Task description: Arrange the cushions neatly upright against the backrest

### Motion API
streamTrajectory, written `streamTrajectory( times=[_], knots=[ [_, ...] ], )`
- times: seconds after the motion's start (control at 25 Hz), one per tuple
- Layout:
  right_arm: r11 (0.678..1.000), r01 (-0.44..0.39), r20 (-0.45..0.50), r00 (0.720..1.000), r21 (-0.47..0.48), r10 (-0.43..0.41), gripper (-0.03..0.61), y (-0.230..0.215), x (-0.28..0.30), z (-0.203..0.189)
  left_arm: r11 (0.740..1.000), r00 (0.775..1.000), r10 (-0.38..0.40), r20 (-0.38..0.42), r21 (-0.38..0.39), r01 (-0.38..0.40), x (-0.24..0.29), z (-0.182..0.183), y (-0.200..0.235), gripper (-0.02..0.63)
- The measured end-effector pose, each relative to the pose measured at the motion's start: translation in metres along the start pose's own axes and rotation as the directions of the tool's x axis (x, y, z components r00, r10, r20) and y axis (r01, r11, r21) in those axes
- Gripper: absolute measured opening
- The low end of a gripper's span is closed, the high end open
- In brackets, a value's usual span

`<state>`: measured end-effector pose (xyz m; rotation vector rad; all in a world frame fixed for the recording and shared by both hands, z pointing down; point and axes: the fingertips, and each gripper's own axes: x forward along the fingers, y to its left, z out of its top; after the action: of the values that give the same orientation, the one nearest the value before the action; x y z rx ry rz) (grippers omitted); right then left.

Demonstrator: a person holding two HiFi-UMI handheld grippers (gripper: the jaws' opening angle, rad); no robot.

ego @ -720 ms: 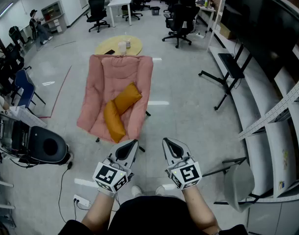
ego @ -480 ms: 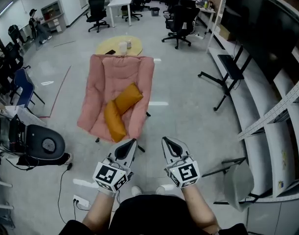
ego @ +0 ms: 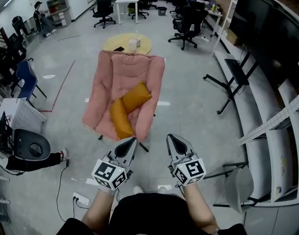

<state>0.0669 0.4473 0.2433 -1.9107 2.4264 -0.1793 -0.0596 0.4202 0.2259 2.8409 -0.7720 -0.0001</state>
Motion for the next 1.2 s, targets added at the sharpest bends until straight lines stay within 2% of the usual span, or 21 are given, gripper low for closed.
streamTrajectory(
  times=[0.24,0.48,0.68,1.0,1.2],
  knots=[
    [0.994,-0.009,-0.126,0.992,-0.110,-0.005,0.008,0.030,0.043,-0.022,1.000,1.000,0.018,0.001,-0.009,-0.018,-0.022,0.002,0.045,0.014],
    [0.995,-0.051,-0.144,0.989,-0.083,0.039,0.008,0.048,0.082,-0.028,0.999,0.999,0.036,-0.002,-0.005,-0.036,-0.029,0.000,0.080,0.014],
    [0.990,-0.094,-0.159,0.984,-0.100,0.077,0.008,0.053,0.122,-0.038,0.998,0.998,0.056,-0.027,-0.006,-0.057,-0.021,-0.009,0.109,0.014],
    [0.982,-0.175,-0.230,0.961,-0.068,0.155,0.008,0.017,0.192,-0.060,0.989,0.986,0.145,-0.082,-0.018,-0.147,0.027,-0.022,0.160,0.014],
    [0.970,-0.236,-0.268,0.939,-0.048,0.215,0.008,-0.021,0.260,-0.066,0.970,0.967,0.234,-0.105,-0.043,-0.240,0.071,-0.024,0.212,0.014]
  ],
)
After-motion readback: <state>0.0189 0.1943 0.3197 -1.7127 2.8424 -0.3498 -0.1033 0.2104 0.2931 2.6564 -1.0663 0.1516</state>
